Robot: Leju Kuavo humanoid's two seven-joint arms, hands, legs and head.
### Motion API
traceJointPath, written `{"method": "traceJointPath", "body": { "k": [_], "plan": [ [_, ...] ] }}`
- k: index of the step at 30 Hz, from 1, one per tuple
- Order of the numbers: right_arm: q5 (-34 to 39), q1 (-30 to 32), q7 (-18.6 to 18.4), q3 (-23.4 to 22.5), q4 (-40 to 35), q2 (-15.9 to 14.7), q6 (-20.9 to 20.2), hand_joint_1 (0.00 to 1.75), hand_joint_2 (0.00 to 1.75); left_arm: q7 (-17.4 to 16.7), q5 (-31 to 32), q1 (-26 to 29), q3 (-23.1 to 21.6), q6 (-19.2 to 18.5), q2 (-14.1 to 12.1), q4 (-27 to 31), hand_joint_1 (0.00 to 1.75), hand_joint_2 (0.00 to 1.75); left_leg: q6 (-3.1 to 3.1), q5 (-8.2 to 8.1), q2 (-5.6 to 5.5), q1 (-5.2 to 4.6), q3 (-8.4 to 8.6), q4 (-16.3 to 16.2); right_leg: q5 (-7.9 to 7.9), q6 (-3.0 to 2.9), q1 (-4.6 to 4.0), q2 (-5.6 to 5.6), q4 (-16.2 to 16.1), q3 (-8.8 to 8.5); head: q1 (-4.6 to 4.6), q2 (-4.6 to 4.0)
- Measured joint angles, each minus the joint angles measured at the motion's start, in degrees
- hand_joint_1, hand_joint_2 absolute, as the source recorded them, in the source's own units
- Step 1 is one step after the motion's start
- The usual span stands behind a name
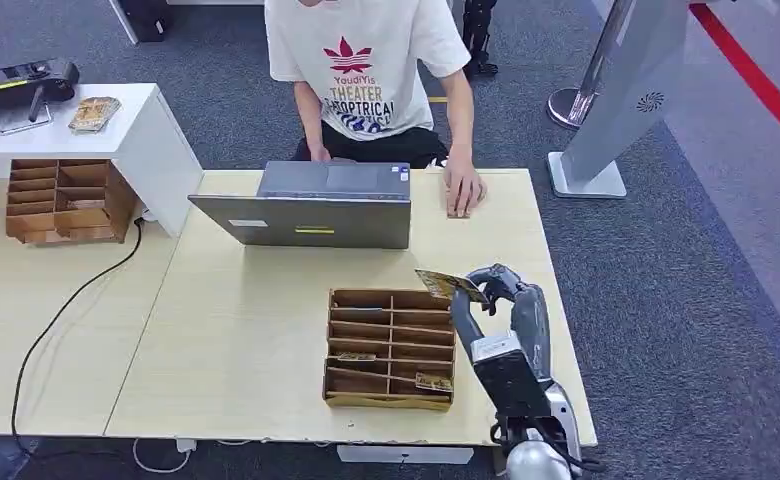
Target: Pass the card to the sensor for recognition and then transmit it.
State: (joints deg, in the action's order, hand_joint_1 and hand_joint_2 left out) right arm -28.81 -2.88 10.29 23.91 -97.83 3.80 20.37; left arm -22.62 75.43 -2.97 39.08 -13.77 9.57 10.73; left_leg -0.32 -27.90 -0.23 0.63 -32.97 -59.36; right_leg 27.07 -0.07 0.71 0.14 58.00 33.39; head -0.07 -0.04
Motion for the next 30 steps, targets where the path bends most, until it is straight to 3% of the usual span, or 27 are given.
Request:
{"method": "traceJointPath", "body": {
  "k": [14,21,30],
  "plan": [
    [-0.18,-4.13,1.22,0.28,0.2,0.79,1.14,1.75,1.75,0.68,2.27,-0.14,-0.04,-0.66,-0.68,0.0,0.0,0.0,0.01,0.01,0.0,0.0,-0.01,0.0,-0.01,0.0,0.0,0.0,0.01,0.0,0.0,0.0],
    [-1.7,-11.42,-0.06,1.79,2.91,2.12,1.57,1.75,1.75,1.2,4.13,-0.28,-0.5,-1.7,-0.92,0.0,0.0,0.0,0.01,0.03,0.0,0.0,-0.01,0.0,-0.03,-0.02,0.0,0.0,0.04,-0.01,0.0,0.0],
    [-7.51,-23.5,-4.46,4.61,12.82,5.59,1.66,1.75,1.75,1.92,6.97,-0.66,-2.27,-3.02,-1.51,0.0,0.0,0.0,-0.01,0.08,0.03,0.01,0.01,0.0,-0.06,-0.05,0.0,0.04,0.06,0.0,-0.02,0.0]
  ]
}}
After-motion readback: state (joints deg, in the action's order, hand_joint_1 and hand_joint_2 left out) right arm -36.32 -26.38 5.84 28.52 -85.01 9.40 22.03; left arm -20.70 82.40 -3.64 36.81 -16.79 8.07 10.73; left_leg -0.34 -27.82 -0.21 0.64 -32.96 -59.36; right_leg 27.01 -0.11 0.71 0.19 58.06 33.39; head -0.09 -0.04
